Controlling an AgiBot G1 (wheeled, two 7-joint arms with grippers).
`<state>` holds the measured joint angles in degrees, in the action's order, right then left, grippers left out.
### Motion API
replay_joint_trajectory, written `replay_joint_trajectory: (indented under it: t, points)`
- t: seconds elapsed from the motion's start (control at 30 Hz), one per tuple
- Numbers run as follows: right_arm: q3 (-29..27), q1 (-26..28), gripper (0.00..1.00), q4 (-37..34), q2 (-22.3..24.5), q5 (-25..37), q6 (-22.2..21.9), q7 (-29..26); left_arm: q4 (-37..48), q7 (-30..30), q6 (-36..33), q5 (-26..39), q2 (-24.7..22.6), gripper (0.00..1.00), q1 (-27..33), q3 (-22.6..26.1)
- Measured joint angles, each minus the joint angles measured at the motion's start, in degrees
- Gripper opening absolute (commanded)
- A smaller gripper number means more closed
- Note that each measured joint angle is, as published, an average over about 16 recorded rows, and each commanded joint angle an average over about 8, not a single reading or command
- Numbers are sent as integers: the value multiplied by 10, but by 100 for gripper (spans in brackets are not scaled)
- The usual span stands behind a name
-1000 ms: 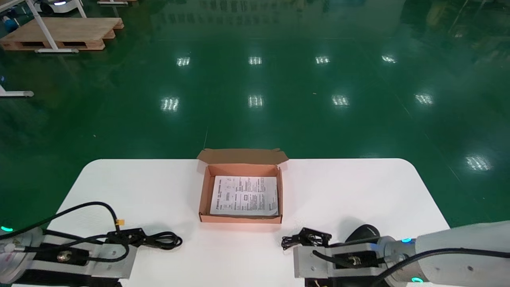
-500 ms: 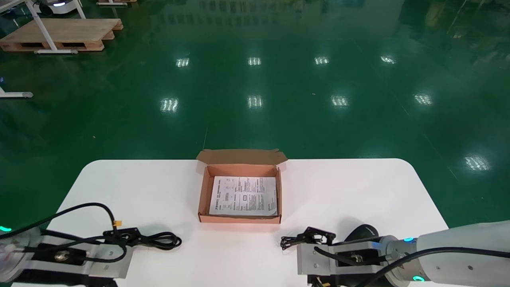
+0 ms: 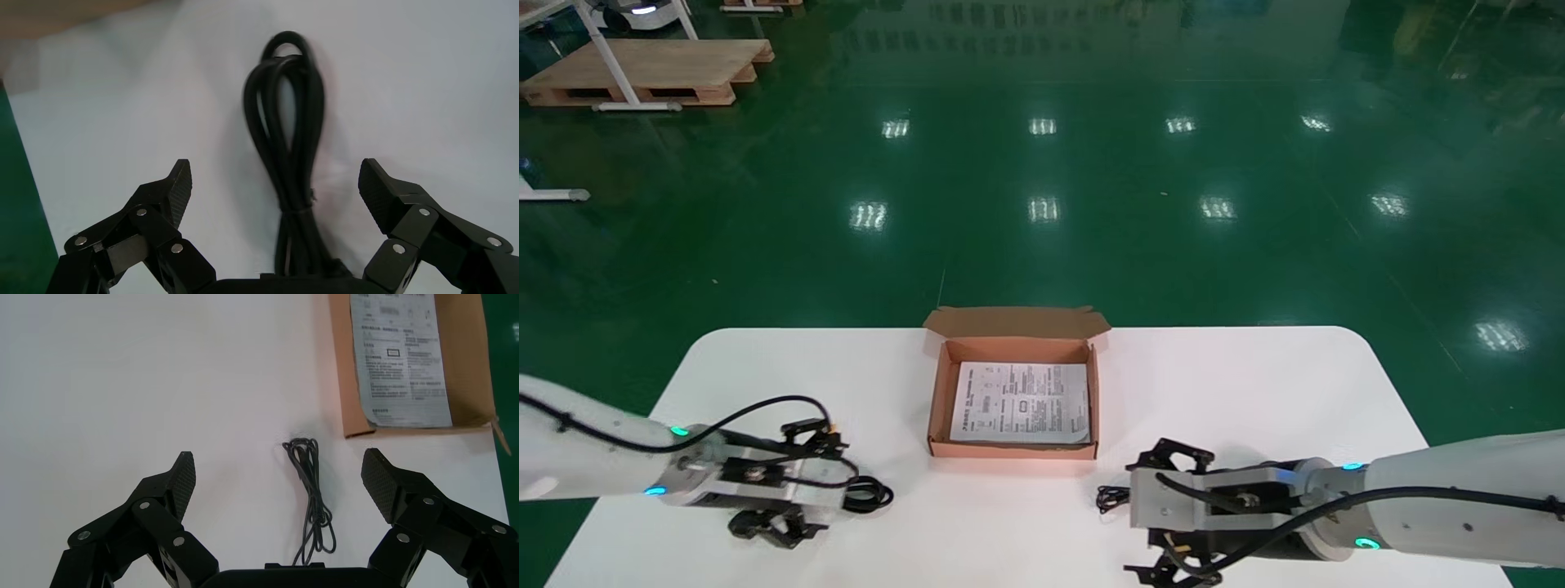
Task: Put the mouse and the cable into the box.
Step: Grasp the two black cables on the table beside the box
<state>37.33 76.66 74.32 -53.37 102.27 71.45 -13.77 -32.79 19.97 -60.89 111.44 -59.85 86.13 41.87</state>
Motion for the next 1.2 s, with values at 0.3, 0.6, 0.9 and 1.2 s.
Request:
replay_joint_trajectory:
  t: [0.3,0.6,0.9,1.2]
  points:
    - [0,-2,100,6,6,8,-3,-8,142,43,26,16,-55,100,50,9]
    - [2,-7,100,13,5,8,-3,-9,220,58,18,20,-74,100,86,11]
    - [2,-6,100,15,2,6,-1,-14,254,74,20,7,-75,100,96,2]
    - [17,-4,100,-2,-21,56,-18,-45,273,88,20,-7,-73,100,101,-7]
